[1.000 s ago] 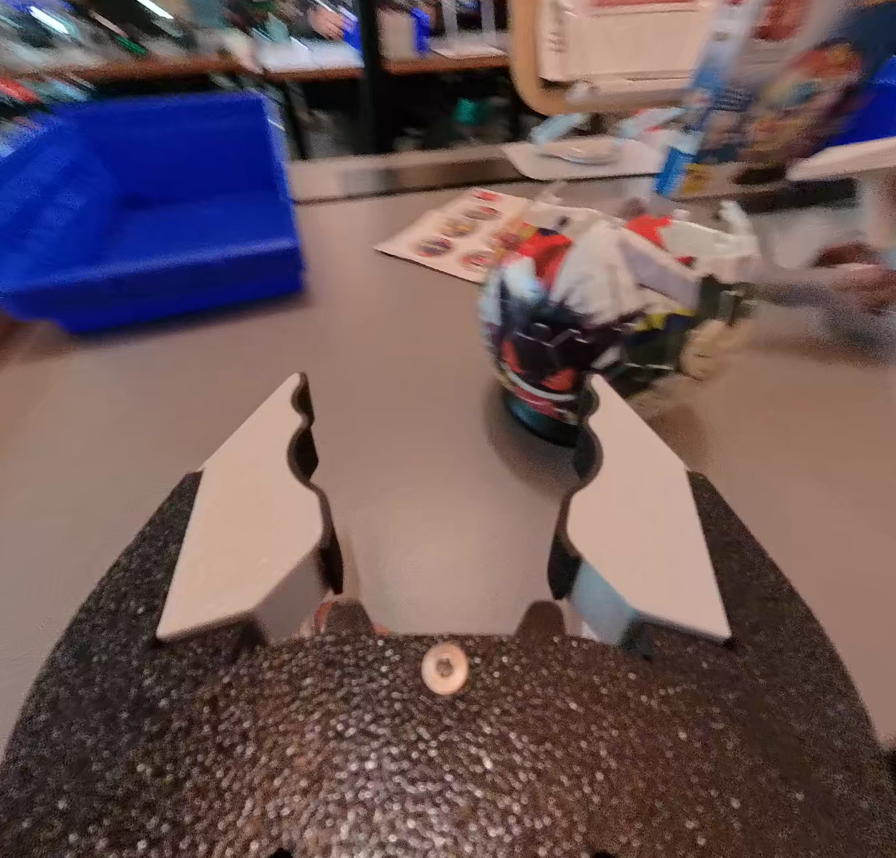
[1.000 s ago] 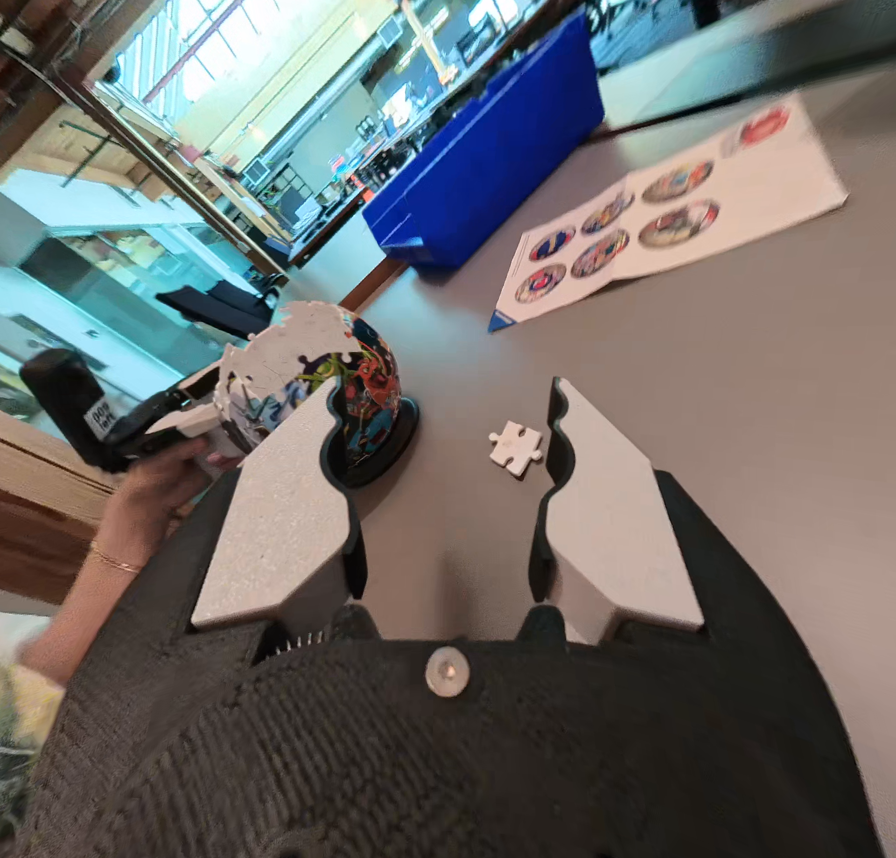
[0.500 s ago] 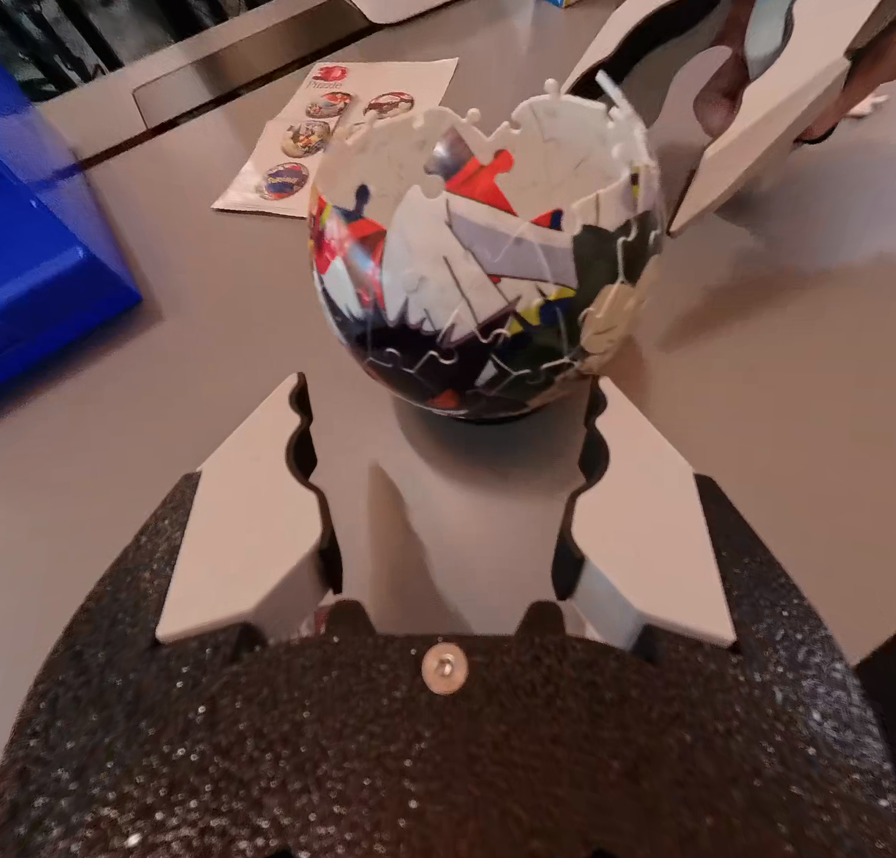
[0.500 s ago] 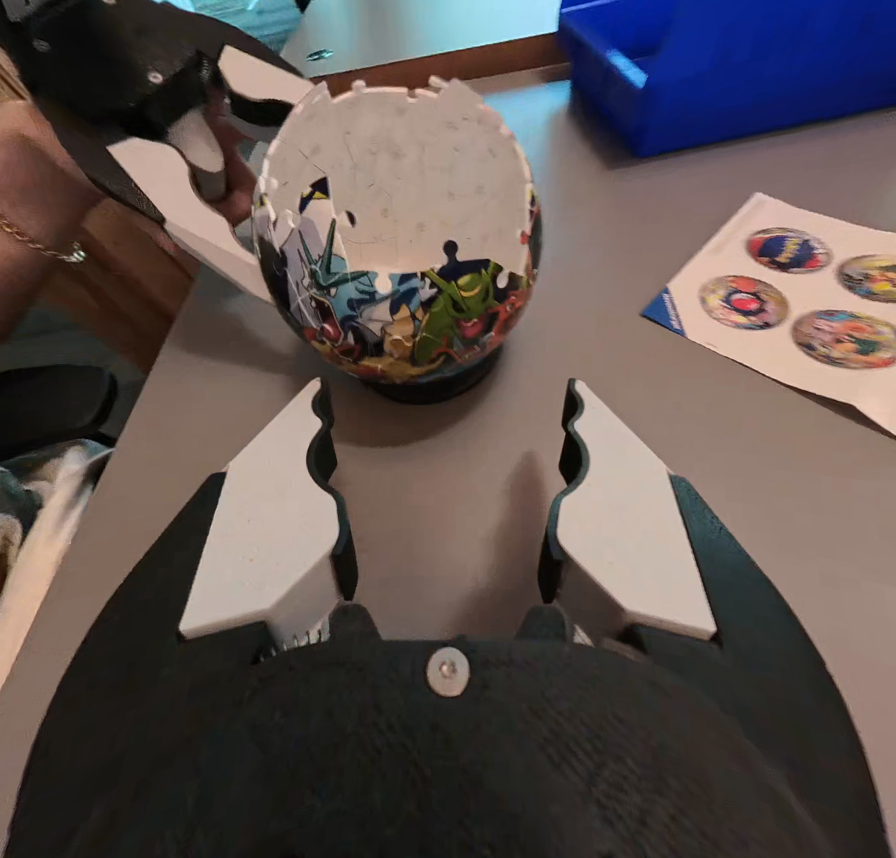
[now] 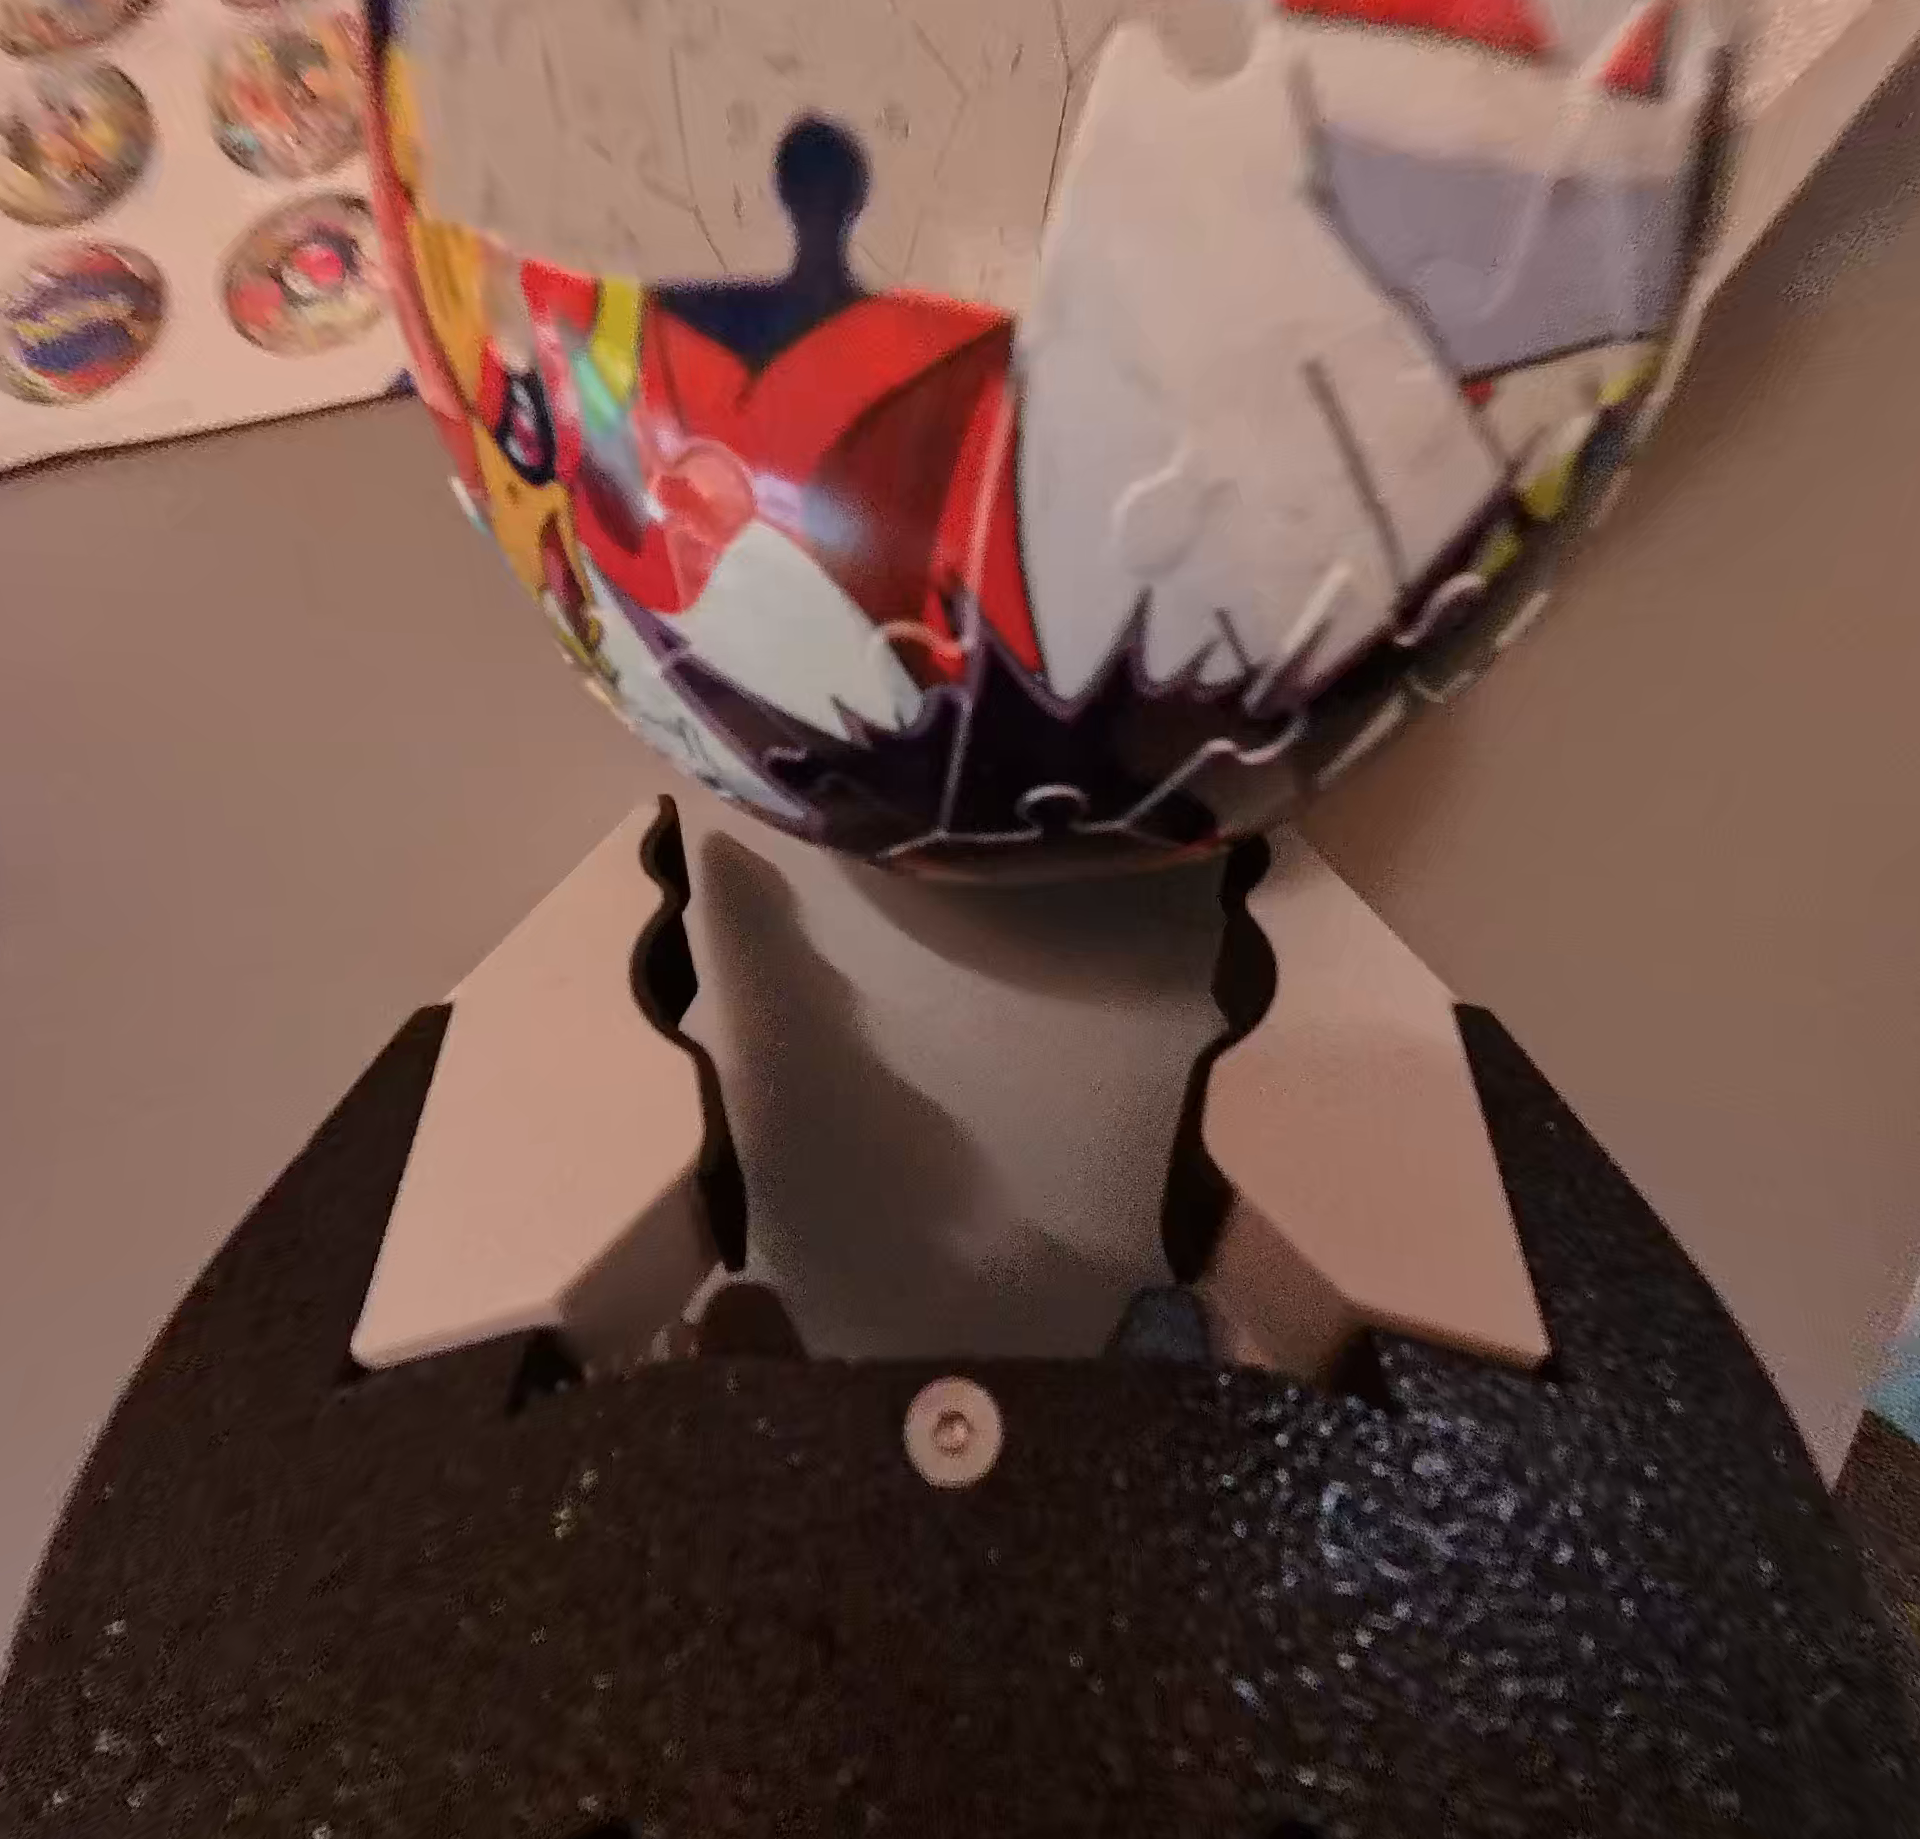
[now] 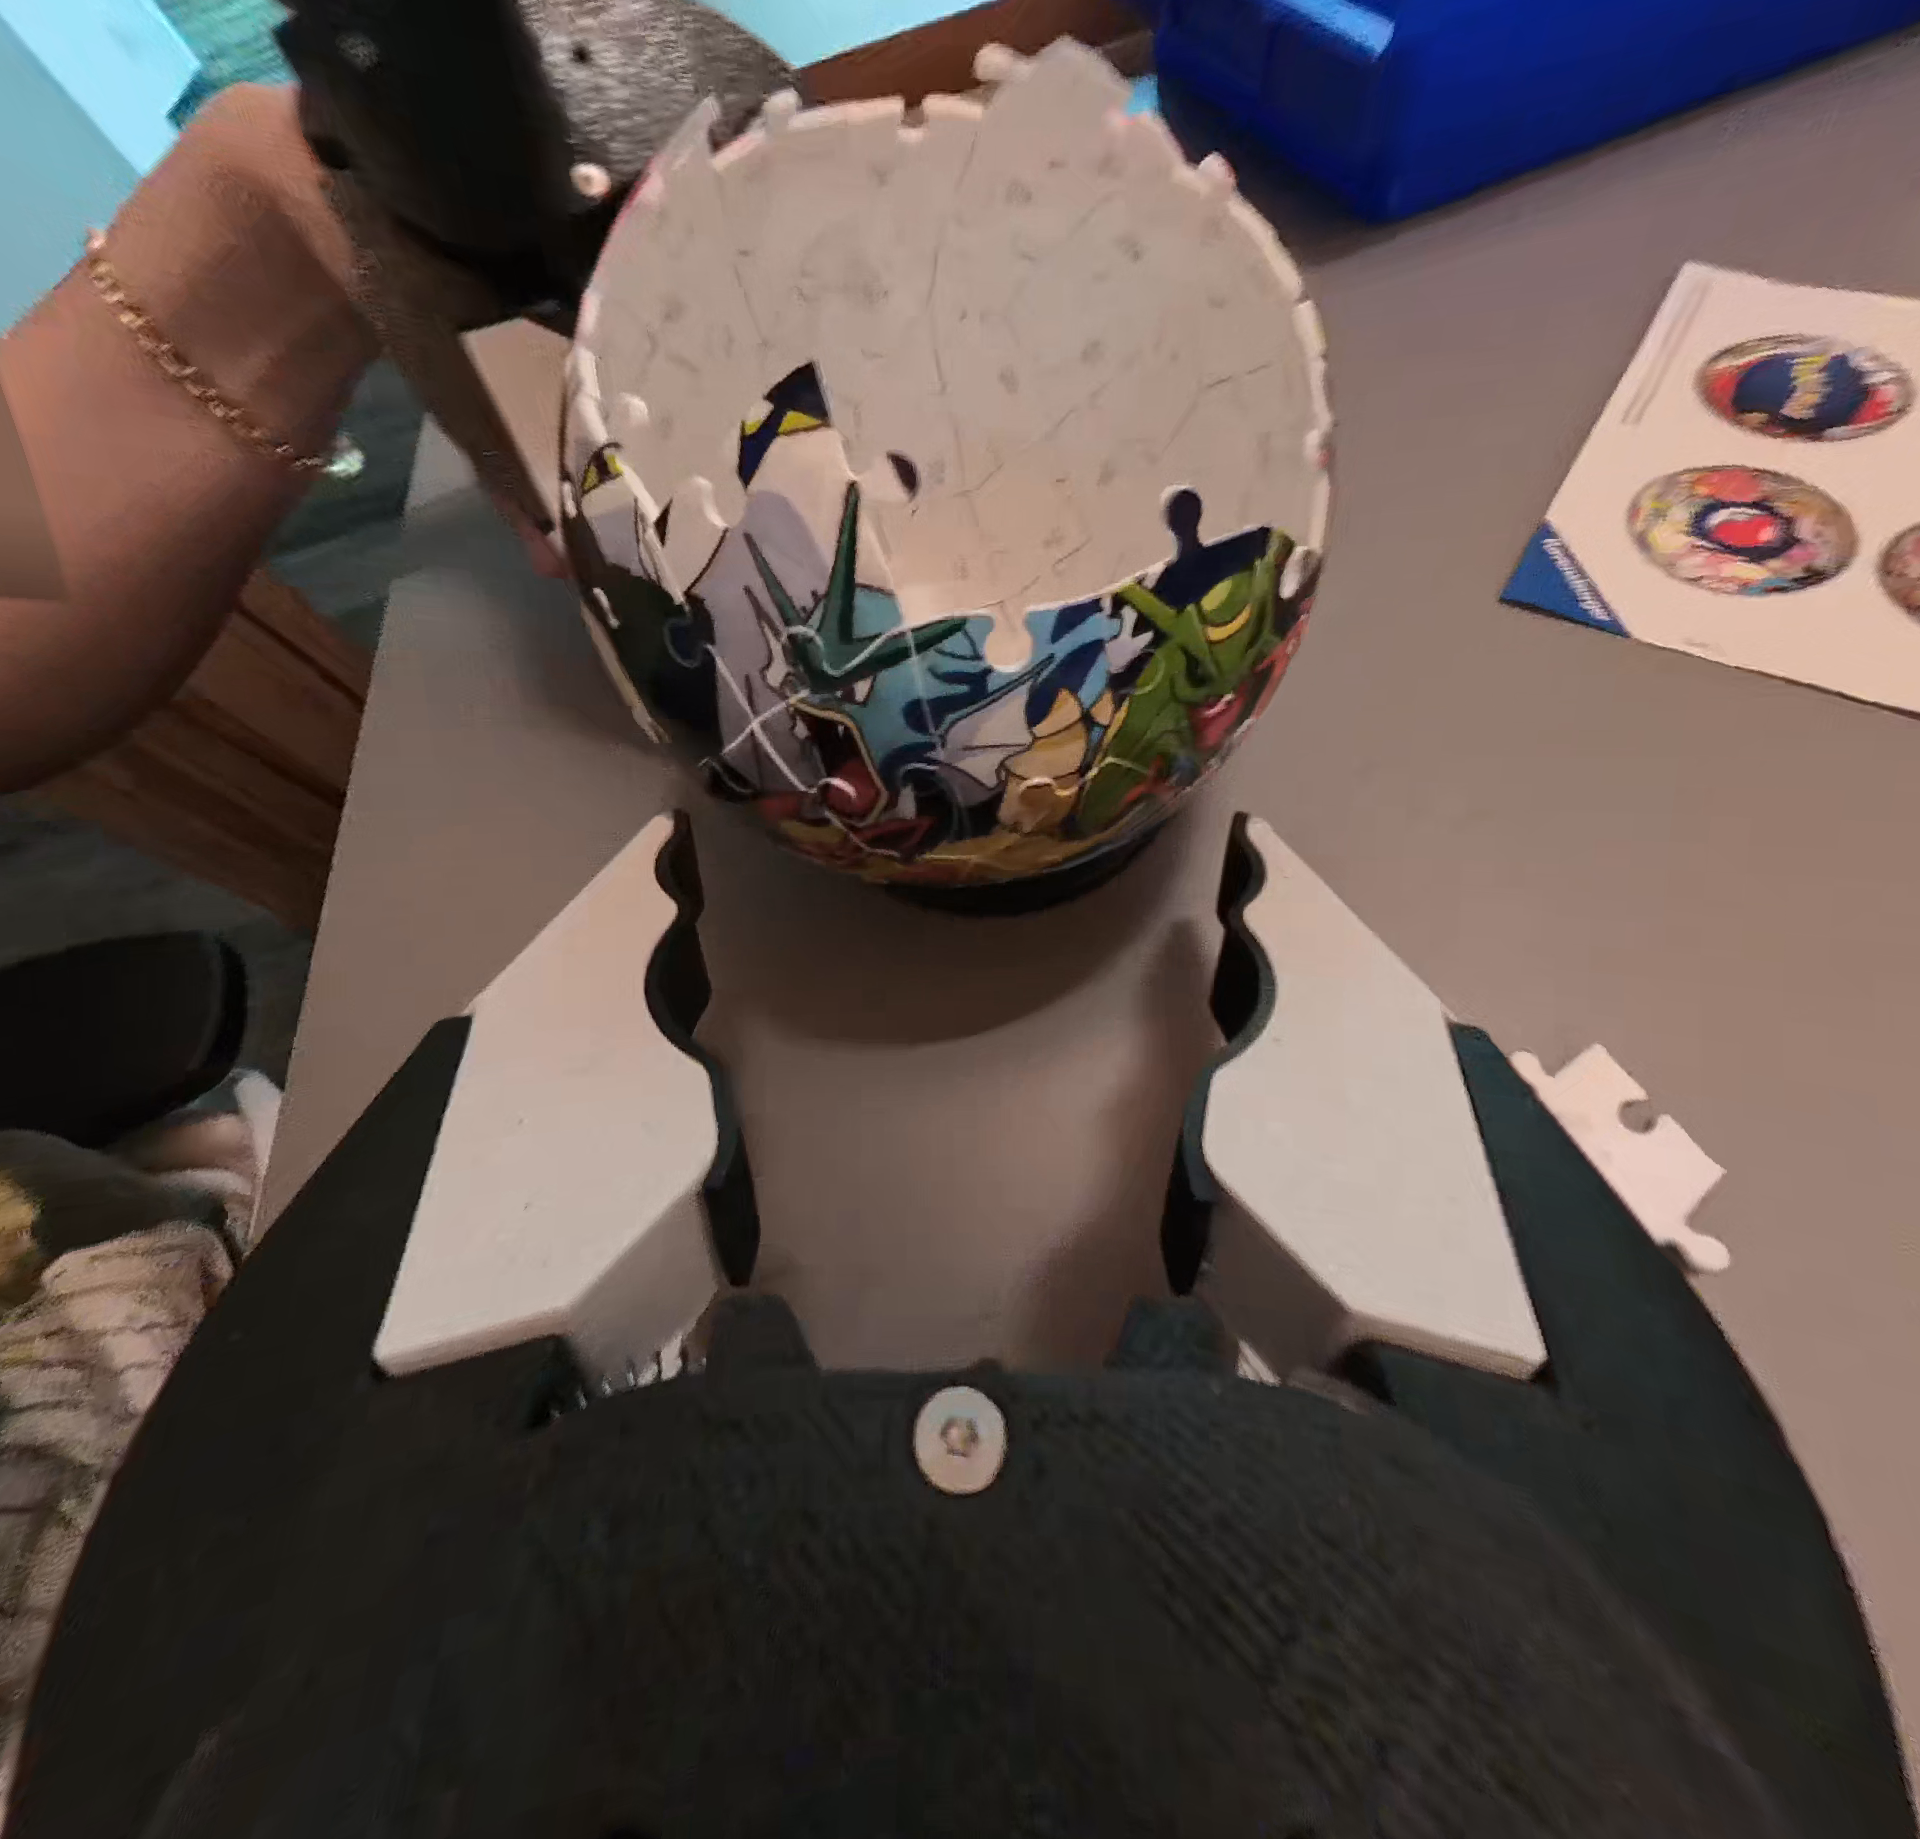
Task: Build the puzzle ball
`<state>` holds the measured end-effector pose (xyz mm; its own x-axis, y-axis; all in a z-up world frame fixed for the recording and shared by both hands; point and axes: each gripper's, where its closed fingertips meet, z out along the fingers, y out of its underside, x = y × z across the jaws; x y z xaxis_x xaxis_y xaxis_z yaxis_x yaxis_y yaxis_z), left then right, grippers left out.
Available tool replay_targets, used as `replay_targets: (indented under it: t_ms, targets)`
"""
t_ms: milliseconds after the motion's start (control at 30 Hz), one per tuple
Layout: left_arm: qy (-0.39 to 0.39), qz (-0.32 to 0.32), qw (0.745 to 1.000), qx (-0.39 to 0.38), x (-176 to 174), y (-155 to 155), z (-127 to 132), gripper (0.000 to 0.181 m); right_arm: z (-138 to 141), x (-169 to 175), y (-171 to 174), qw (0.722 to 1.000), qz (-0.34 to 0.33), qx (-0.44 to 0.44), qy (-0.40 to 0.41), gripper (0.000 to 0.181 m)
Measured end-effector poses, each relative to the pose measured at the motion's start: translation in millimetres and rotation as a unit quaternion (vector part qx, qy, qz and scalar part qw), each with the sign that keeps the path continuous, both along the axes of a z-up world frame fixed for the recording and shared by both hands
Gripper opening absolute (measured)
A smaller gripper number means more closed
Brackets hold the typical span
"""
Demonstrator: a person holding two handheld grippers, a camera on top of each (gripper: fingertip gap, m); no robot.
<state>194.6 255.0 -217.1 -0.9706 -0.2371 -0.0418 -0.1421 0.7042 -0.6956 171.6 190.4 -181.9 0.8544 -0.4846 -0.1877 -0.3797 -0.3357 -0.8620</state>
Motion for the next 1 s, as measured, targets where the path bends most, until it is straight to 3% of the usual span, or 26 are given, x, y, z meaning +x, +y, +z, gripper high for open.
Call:
replay_targets:
  t_ms: [133, 233, 367, 533, 600, 667, 800, 900, 1000]
  targets:
    - [0.031, -0.012, 0.999, -0.001, -4, -7, -8, 0.084, -15, 6, -7, 0.999, 0.002, -0.048, 0.011, 0.092]
    - [0.042, -0.004, 0.999, -0.015, -9, -12, -6, 0.08, -9, 3, -1, 0.999, 0.006, -0.042, 0.004, 0.093]
    - [0.028, 0.015, 0.999, -0.021, -20, -13, -8, 0.087, -2, -2, -3, 0.999, 0.018, -0.043, -0.022, 0.089]
    - [0.017, 0.033, 0.999, -0.021, -38, -17, -7, 0.077, 7, -2, -10, 0.999, 0.024, -0.021, -0.03, 0.086]
    - [0.017, 0.024, 0.999, -0.018, -51, -22, -7, 0.08, 7, -4, -15, 0.999, 0.029, -0.023, -0.035, 0.086]
    - [0.005, 0.016, 1.0, -0.014, -61, -30, -6, 0.07, 7, -7, -23, 0.999, 0.029, -0.023, -0.035, 0.087]
    - [-0.012, -0.012, 1.0, -0.024, -83, -49, 0, 0.077, 9, -14, -44, 0.999, 0.022, -0.006, -0.022, 0.084]
    - [-0.007, 0.004, 1.0, -0.003, -75, -35, -5, 0.083, 7, -14, -61, 1.0, -0.015, 0.0, -0.013, 0.083]
    - [-0.008, 0.064, 0.998, 0.023, -39, -15, -5, 0.091, -5, -23, -64, 0.999, -0.041, -0.009, 0.003, 0.084]
